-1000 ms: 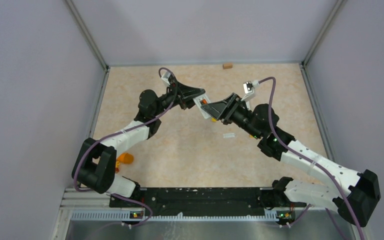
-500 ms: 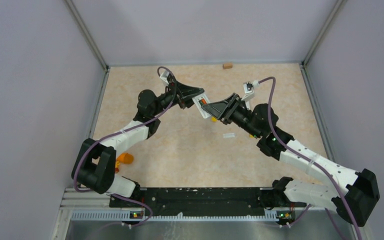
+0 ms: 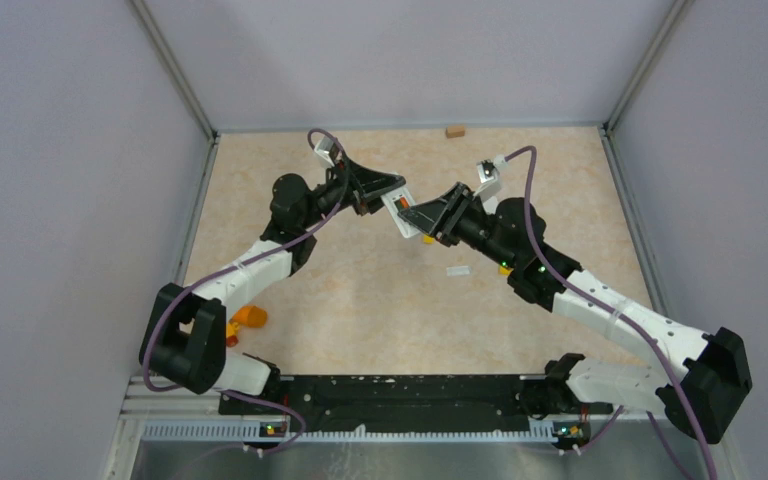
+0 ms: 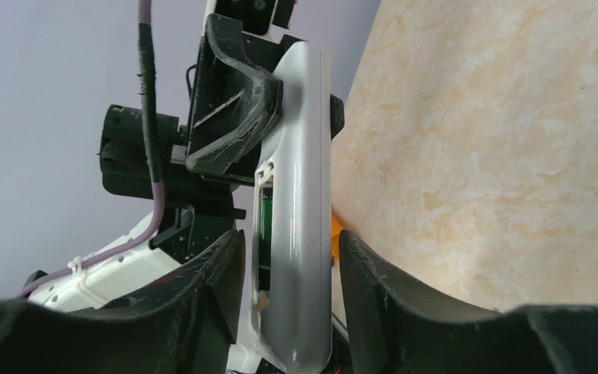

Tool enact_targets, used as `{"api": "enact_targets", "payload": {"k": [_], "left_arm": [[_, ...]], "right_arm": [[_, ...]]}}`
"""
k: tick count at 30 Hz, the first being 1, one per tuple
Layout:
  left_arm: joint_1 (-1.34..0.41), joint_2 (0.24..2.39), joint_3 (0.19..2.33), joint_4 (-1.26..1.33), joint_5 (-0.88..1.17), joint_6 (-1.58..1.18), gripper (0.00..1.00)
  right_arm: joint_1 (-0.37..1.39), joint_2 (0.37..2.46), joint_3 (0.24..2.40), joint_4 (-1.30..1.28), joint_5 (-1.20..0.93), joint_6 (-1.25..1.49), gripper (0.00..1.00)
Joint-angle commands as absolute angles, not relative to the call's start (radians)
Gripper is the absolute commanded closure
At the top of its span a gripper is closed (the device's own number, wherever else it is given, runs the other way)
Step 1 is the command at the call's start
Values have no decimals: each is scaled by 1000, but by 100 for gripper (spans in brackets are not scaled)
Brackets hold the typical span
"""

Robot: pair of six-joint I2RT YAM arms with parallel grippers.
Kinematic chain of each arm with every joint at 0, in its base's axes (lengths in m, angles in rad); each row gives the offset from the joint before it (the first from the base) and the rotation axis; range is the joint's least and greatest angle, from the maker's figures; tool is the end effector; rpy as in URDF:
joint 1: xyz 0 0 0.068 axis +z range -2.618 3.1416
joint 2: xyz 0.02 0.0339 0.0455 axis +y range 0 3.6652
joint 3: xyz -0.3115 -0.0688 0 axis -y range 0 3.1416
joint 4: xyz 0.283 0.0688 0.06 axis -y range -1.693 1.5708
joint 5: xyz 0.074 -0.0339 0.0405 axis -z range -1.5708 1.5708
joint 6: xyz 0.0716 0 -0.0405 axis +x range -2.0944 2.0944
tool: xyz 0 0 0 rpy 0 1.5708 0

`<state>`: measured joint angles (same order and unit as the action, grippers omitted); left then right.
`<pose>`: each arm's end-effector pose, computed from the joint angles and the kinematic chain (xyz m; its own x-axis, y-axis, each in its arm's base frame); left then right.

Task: Load the batteries into the remote control
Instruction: Load the battery into the remote control.

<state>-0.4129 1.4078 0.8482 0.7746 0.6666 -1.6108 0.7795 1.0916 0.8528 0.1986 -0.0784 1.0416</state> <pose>0.3197 -0.1884 0.3493 -0.8758 -0.4737 -0.0927 0.1605 -0.1046 -0.9815 0.2171 0.2225 0.3754 -0.6674 0.5503 -0.5017 -0.3572 0.3546 0.8641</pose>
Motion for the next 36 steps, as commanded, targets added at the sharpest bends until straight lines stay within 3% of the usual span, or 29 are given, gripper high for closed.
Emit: {"api": "enact_targets", "payload": {"k": [1,6,10,16,22,31,36], "left_arm": [[-426,1346,897,723,698,-1479,100],[-398,1328,900,683,735,-1383,100],[-392,1319,908,668,766,-1330,100],[-390,1312,922,679,818,-1307,100],[-389,1302,933,675,849,-1302,100],[-388,1299,938,675,853,-1301,100],[-386,1291,938,664,856,-1289,100]], "right_arm": [[774,1092,896,189,-113,995,44],[765,1018,830,313,-121,975,26],[748,1001,816,334,-145,966,25],[740,1035,820,319,-212,912,32],[739,1071,851,283,-261,832,48],[739,1155,905,211,-332,732,49],[739,1172,912,158,-274,731,76]]}}
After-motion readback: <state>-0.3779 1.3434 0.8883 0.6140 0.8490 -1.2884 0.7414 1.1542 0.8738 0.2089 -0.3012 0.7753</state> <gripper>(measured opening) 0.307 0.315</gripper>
